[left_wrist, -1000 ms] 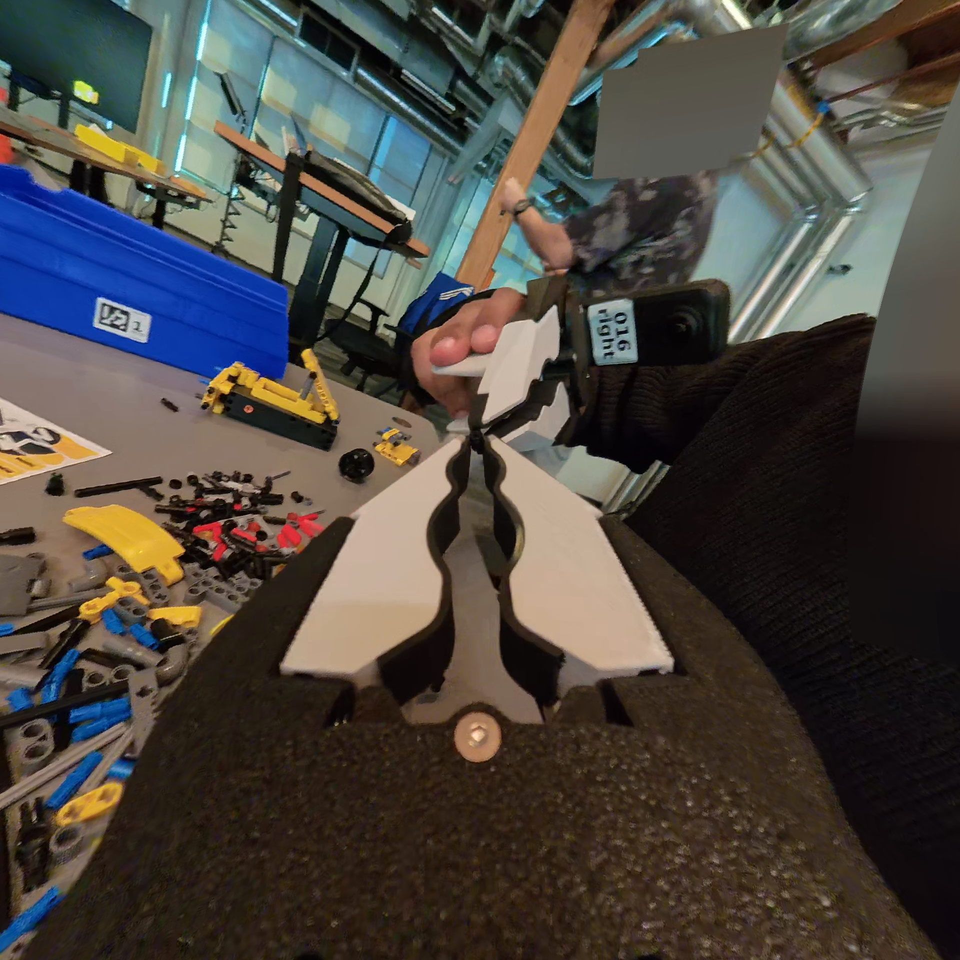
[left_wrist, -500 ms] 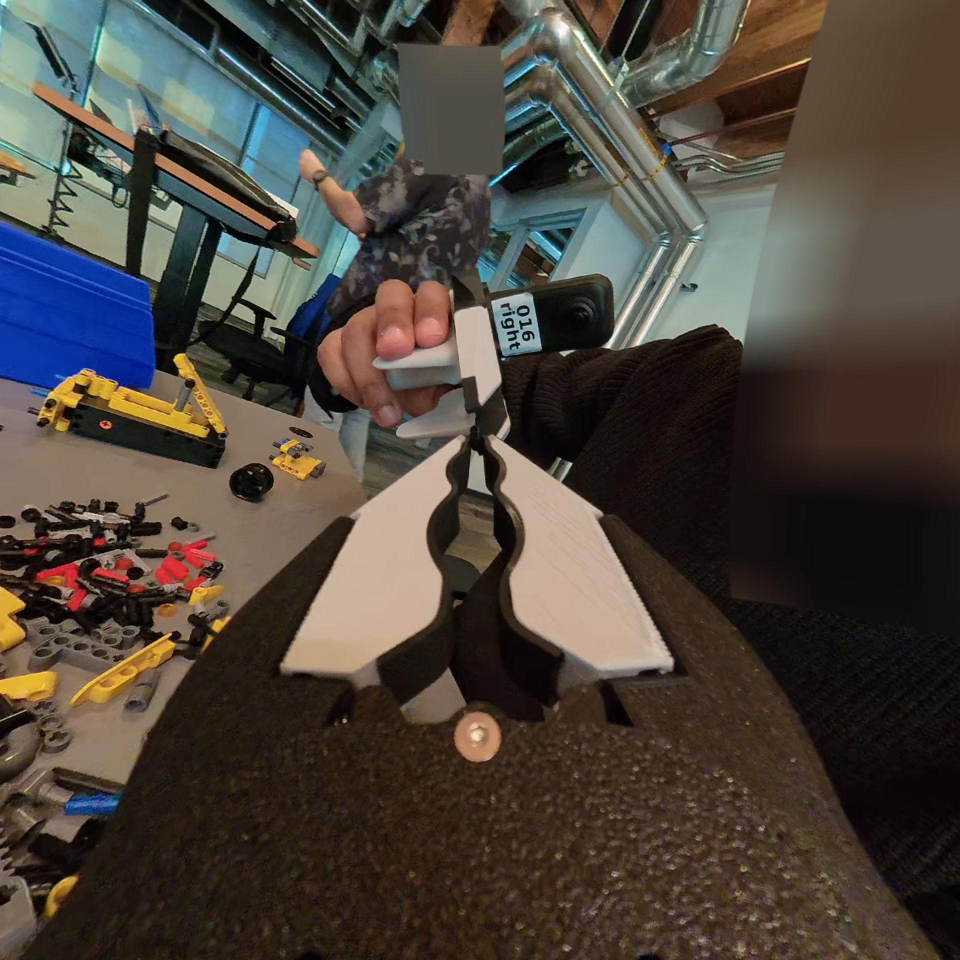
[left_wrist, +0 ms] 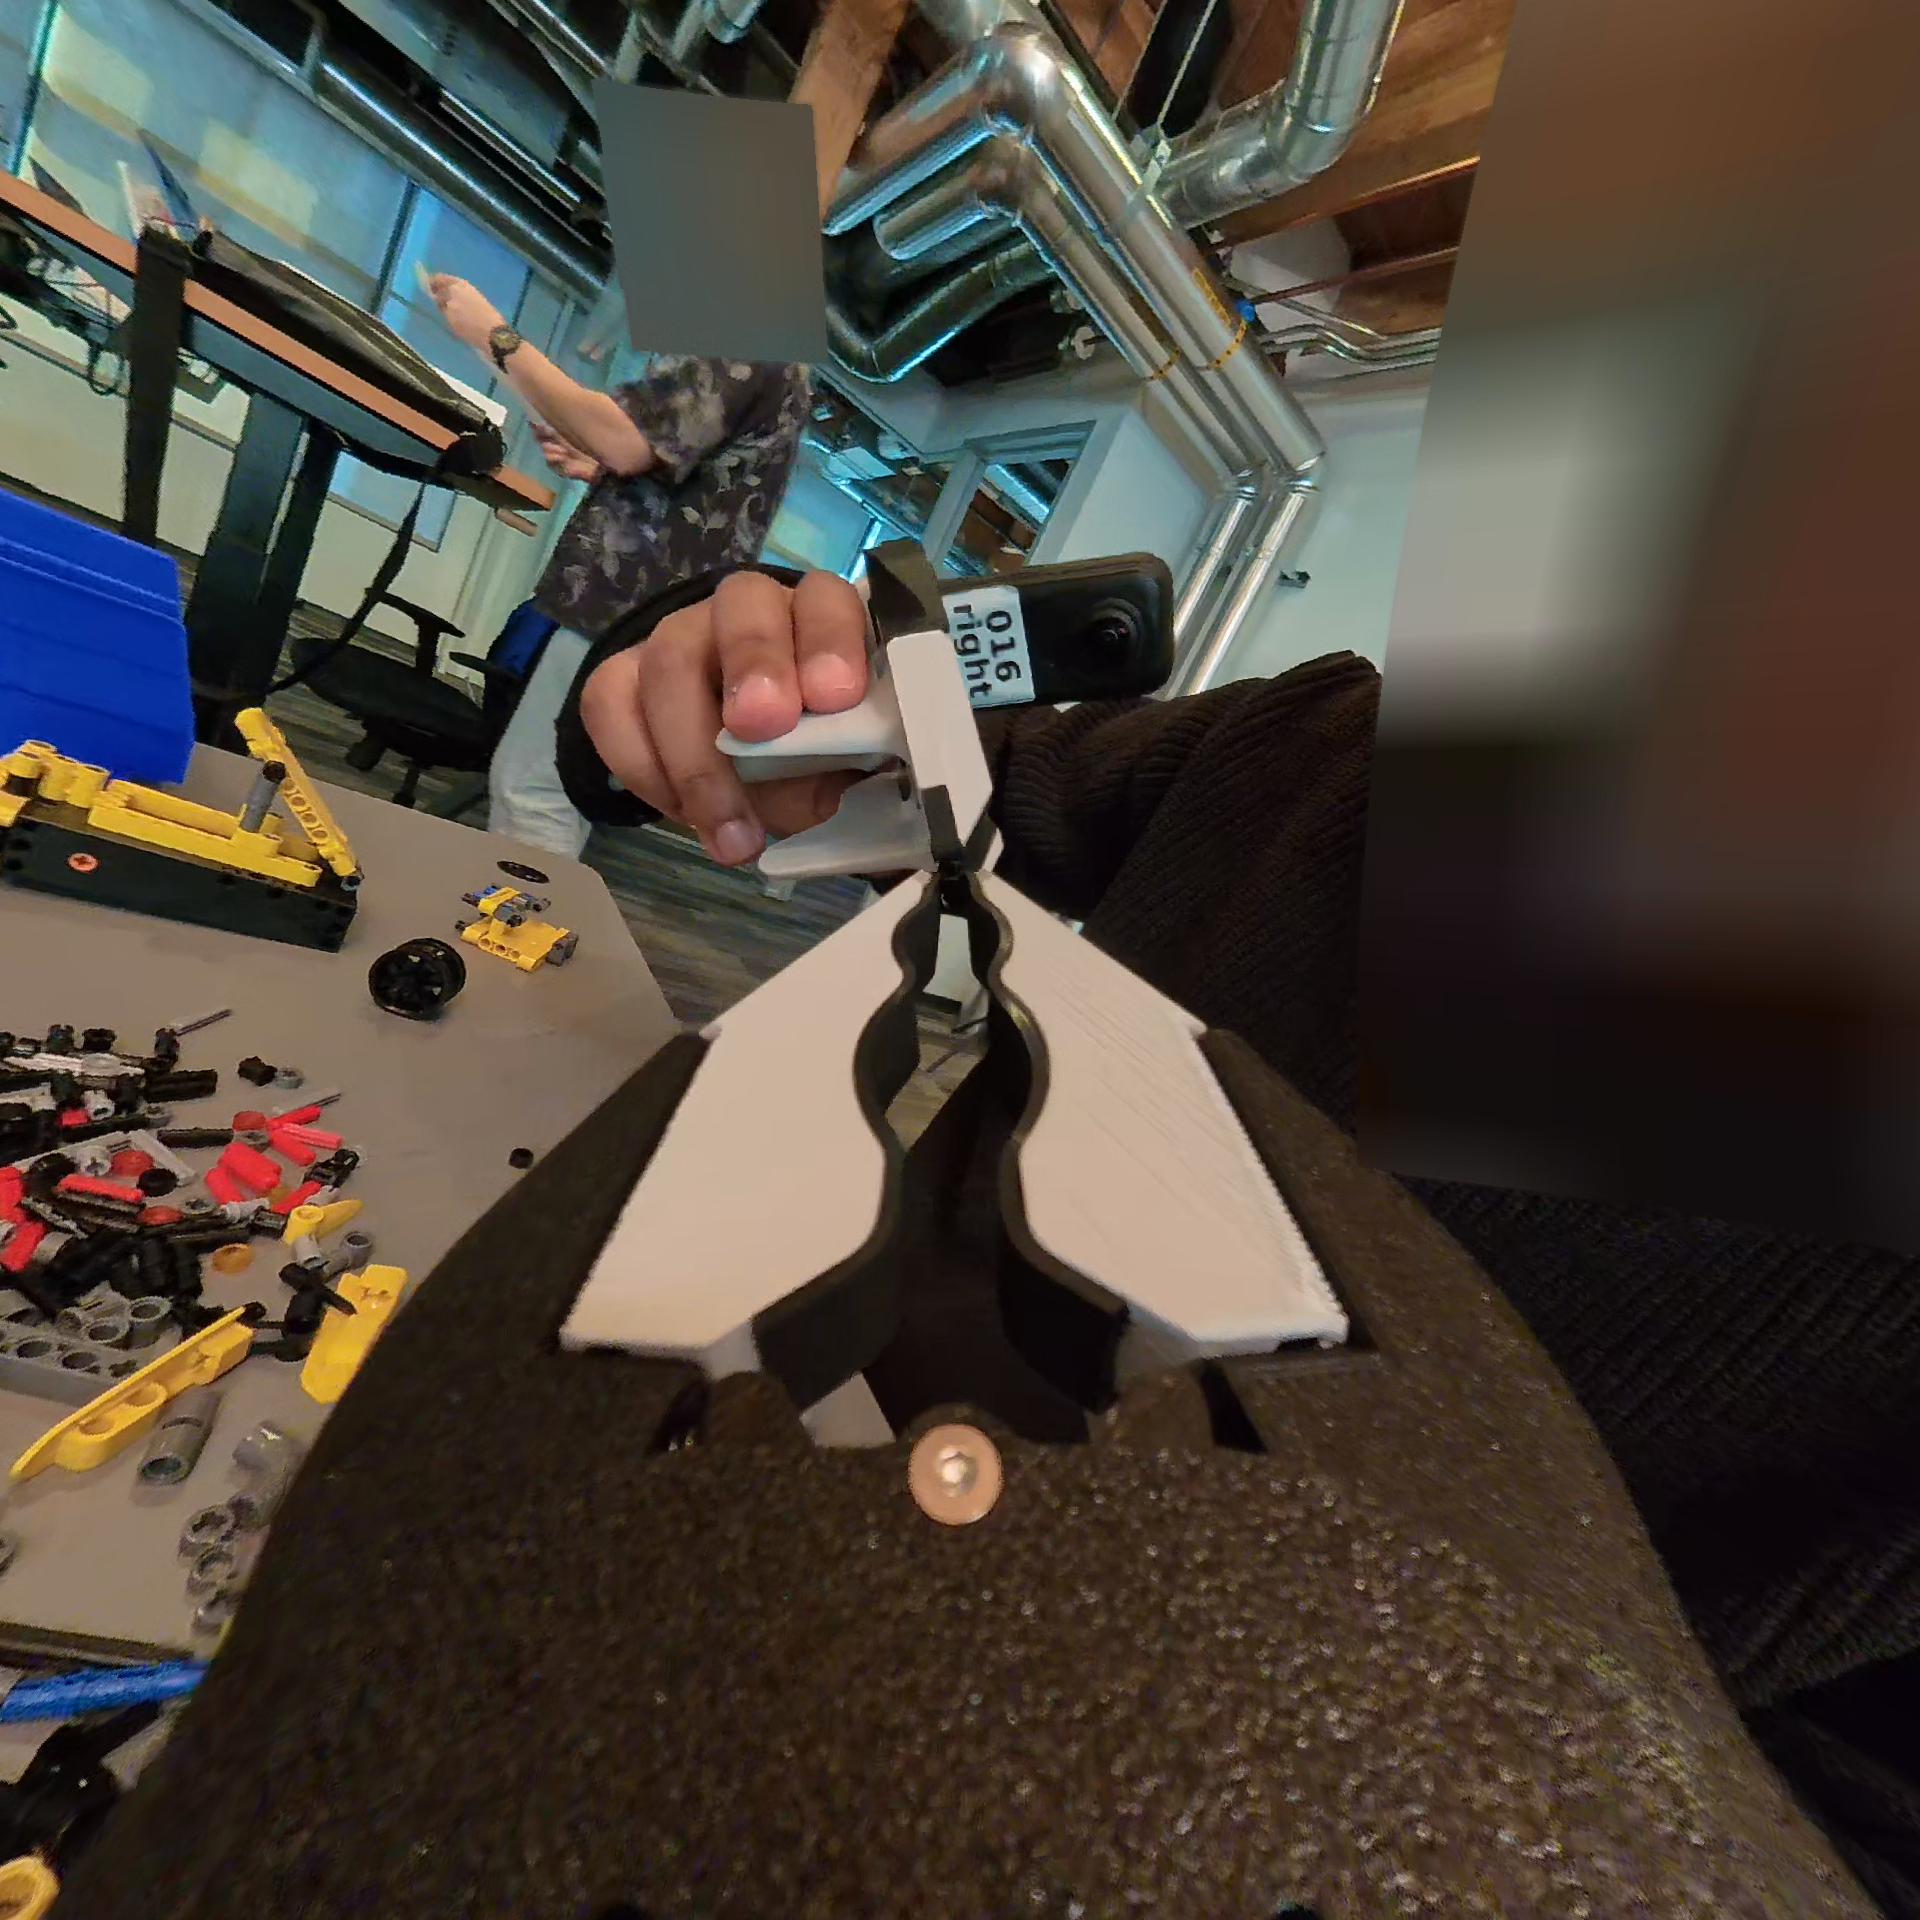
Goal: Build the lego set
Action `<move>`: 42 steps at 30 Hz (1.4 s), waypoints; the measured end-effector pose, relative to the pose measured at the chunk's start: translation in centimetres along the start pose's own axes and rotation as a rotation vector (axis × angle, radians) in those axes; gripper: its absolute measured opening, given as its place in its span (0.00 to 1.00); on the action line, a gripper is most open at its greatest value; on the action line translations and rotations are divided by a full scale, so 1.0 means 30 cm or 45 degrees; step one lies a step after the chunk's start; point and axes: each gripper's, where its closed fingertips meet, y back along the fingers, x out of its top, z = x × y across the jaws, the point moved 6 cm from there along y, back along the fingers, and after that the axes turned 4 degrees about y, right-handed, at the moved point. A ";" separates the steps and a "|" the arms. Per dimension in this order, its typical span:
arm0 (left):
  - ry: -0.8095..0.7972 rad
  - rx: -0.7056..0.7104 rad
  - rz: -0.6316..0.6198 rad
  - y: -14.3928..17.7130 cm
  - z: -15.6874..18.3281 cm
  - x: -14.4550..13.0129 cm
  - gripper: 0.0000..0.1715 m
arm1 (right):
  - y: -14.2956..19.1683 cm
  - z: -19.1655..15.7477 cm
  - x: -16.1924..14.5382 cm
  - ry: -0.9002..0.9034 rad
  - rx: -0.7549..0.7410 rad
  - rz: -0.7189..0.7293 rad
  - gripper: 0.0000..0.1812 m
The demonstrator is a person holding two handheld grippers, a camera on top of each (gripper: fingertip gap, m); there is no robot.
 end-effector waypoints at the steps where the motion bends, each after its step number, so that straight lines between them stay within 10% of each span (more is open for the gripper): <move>1: 0.009 -0.018 0.000 -0.001 0.003 -0.001 0.02 | 0.000 0.001 0.004 -0.020 0.009 0.006 0.02; 9: -0.064 0.409 0.195 0.082 -0.092 0.052 0.12 | -0.011 0.045 -0.071 -0.450 0.149 -0.229 0.02; 17: -0.240 1.119 0.087 0.177 -0.196 0.045 0.12 | -0.069 -0.237 -0.228 -0.617 0.827 -0.871 0.03; 42: -0.150 0.928 0.267 0.195 -0.157 0.076 0.12 | -0.160 -0.299 -0.221 -0.546 1.142 -1.098 0.02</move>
